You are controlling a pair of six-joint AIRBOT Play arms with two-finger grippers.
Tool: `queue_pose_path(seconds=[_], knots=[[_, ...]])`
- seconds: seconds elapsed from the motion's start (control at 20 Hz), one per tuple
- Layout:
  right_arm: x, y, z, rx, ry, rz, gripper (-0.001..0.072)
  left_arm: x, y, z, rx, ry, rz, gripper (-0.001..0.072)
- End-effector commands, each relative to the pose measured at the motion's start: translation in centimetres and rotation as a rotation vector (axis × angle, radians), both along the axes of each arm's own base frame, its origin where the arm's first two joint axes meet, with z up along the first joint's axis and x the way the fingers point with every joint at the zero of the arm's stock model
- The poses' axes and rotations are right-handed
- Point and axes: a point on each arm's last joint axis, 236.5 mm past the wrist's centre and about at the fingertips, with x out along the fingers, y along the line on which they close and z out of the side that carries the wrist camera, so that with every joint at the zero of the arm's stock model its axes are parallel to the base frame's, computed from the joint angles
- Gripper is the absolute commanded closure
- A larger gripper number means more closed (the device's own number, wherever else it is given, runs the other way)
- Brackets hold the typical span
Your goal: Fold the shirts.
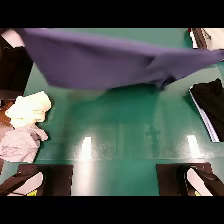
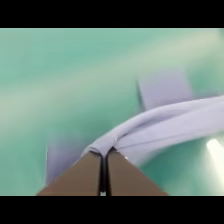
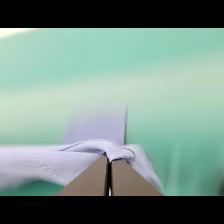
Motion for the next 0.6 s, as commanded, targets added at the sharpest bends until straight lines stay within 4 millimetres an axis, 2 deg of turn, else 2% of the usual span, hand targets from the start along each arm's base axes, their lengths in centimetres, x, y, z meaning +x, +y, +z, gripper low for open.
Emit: queue_pose_path(seconds=[0.0,0.05,0.15,0.3,0.4,0.45,0.55], knots=[[-3.9,1.1,12.2,-0.114,-0.297,-0.009,0.0699,-7.6,-0.1,10.6,0.002,-0.331,0.038,0.0682],[-5.4,1.7,14.7,-0.137,-0.359,-0.008,0.0699,-9.5,-0.2,12.2,-0.003,-0.392,0.045,0.0682],[-8.2,2.7,18.6,-0.178,-0.457,-0.004,0.0699,-13.4,-0.4,15.0,-0.015,-0.504,0.055,0.0682],[-12.1,4.0,22.8,-0.241,-0.584,-0.004,0.07,-18.8,-0.7,18.1,-0.032,-0.651,0.066,0.0683],[-14.0,3.8,24.3,-0.29,-0.623,-0.042,0.07,-21.7,-0.9,19.4,-0.04,-0.721,0.07,0.0682],[-14.6,3.8,24.7,-0.306,-0.633,-0.052,0.07,-22.4,-1.0,19.5,-0.038,-0.731,0.069,0.0683],[-14.7,3.3,24.3,-0.325,-0.612,-0.07,0.0702,-21.6,-1.1,18.3,-0.021,-0.684,0.064,0.0683]])
